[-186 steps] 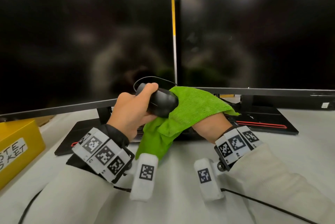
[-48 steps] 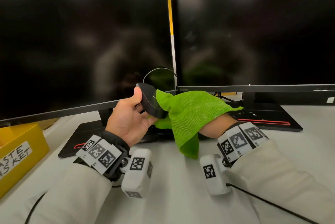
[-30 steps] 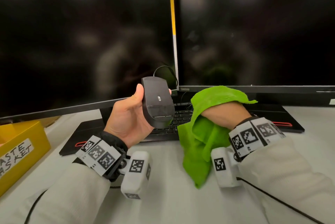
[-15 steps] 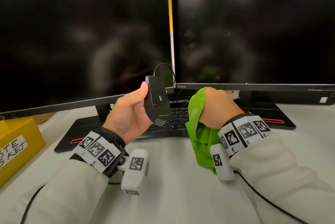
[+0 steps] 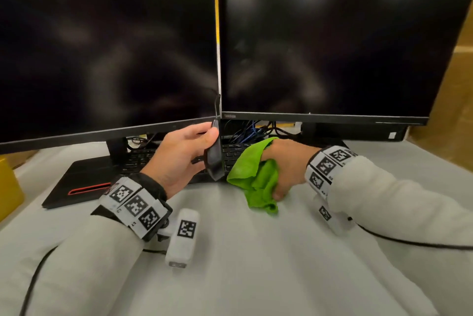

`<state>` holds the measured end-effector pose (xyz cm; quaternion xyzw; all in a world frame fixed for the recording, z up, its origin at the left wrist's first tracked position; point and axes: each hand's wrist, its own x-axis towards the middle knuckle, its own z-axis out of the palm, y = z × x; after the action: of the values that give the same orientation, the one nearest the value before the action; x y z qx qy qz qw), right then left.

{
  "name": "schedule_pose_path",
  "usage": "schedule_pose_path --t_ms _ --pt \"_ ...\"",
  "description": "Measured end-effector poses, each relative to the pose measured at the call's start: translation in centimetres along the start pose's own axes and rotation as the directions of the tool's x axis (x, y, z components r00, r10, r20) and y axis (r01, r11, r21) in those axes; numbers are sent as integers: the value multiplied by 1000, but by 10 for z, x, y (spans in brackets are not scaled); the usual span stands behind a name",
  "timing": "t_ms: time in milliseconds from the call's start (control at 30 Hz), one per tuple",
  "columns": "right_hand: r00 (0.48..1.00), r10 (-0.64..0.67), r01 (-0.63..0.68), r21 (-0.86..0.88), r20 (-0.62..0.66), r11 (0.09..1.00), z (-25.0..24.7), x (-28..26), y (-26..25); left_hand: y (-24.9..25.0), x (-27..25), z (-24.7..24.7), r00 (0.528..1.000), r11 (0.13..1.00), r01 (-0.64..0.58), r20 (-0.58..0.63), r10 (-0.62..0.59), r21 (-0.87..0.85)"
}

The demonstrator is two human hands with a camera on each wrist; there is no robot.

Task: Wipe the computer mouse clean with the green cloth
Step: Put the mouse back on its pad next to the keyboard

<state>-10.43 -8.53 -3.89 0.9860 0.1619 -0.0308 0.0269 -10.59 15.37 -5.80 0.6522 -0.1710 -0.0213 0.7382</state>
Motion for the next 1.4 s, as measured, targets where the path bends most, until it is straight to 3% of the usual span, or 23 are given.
schedule_pose_path --t_ms 100,167,267,367,467,500,533,633,733,833,1133,1400 --pt "969 135 -112 118 -208 987 -4 1 10 0 0 2 998 1000 -10 -57 11 13" --pt "929 268 -193 283 -254 940 -11 -3 23 -1 0 4 992 999 -35 -117 38 25" --pt "883 345 -173 461 -319 870 -21 -16 46 -5 0 8 980 987 -82 -169 105 137" --pt "790 413 -126 539 -453 833 -33 -31 63 -8 0 11 971 970 -102 -188 145 221" --pt "654 492 -169 523 -575 835 -37 -37 72 -8 1 12 968 965 -112 -192 159 236" --pt "646 487 -191 493 -588 849 -37 -36 74 -8 1 12 968 963 -112 -190 161 245" --pt "674 462 -198 461 -576 865 -36 -35 75 -7 0 12 969 961 -108 -187 159 254" --pt "856 360 -241 329 -372 913 -30 -30 73 -7 -1 14 973 962 -112 -169 157 250" --pt "934 309 -269 220 -177 938 -23 -22 69 -6 -2 16 977 961 -122 -139 160 250" --pt "936 336 -293 300 -104 908 -21 -8 71 -5 -2 15 980 966 -105 -139 140 236" --pt "939 299 -315 81 167 945 2 40 93 -11 3 9 982 965 -102 -131 137 243" --pt "903 406 -403 -50 140 914 1 26 111 -11 3 9 982 967 -91 -142 127 238"
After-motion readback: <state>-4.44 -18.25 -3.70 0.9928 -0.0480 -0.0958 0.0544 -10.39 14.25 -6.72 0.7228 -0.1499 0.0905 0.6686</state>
